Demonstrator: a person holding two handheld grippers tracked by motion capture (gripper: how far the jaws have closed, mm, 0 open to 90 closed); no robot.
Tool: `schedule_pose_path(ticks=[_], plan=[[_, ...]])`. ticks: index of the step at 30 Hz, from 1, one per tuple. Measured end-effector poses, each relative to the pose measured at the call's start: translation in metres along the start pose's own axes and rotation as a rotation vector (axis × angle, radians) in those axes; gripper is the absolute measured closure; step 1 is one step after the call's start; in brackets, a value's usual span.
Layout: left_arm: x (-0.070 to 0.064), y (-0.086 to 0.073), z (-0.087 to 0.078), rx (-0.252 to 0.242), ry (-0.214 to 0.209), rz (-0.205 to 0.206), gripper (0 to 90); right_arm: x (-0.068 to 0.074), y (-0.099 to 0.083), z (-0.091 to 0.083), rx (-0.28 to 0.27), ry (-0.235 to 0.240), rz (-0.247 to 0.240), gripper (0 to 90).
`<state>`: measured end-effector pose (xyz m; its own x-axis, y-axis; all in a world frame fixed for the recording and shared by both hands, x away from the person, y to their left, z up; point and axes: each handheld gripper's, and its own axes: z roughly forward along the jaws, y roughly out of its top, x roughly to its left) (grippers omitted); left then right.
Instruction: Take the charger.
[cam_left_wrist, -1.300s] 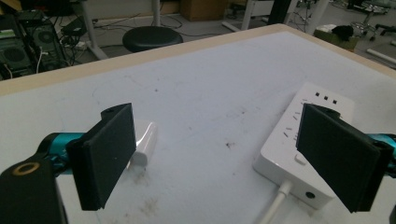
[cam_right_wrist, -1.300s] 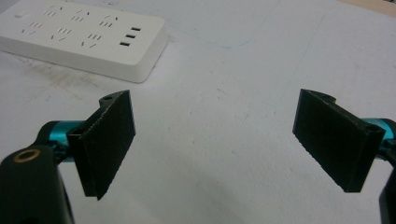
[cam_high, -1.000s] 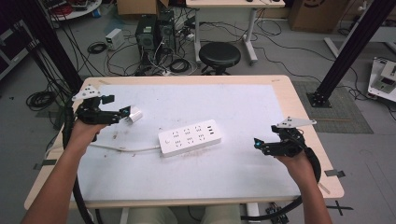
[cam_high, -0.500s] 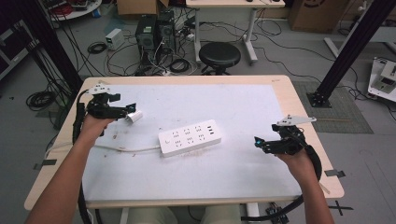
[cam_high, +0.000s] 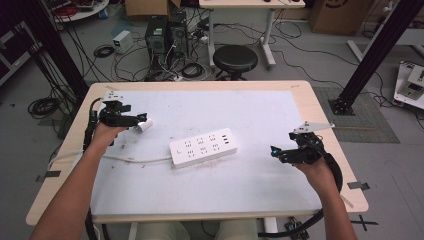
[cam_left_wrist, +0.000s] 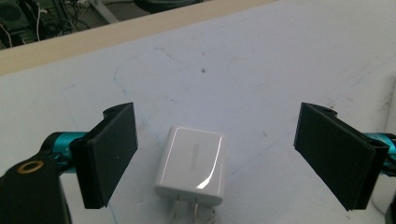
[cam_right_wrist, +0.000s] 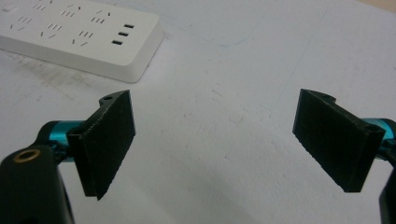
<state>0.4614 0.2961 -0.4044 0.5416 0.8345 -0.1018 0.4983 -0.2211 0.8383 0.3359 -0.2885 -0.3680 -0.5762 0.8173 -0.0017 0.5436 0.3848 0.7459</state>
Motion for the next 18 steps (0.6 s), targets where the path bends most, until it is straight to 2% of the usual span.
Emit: schedule_pose_path(ticks=[4, 11, 13, 16, 18], plan=[[0.005, -0.006, 0.009, 0.038, 0.01, -0.016, 13.5, 0.0, 0.0, 0.002, 0.006, 0.003, 0.003, 13.2], [0.008, -0.012, 0.021, 0.073, 0.018, 0.0, 13.5, -0.001, -0.002, 0.005, 0.015, 0.003, -0.001, 13.2], [0.009, -0.014, 0.024, 0.077, -0.003, -0.007, 13.6, -0.001, -0.002, 0.006, 0.017, 0.004, 0.0, 13.2], [0.009, -0.015, 0.029, 0.088, 0.007, 0.023, 13.5, 0.0, -0.002, 0.006, 0.026, 0.004, 0.004, 13.2], [0.008, -0.016, 0.03, 0.091, 0.006, 0.025, 13.5, 0.0, -0.002, 0.007, 0.027, 0.004, 0.005, 13.2]])
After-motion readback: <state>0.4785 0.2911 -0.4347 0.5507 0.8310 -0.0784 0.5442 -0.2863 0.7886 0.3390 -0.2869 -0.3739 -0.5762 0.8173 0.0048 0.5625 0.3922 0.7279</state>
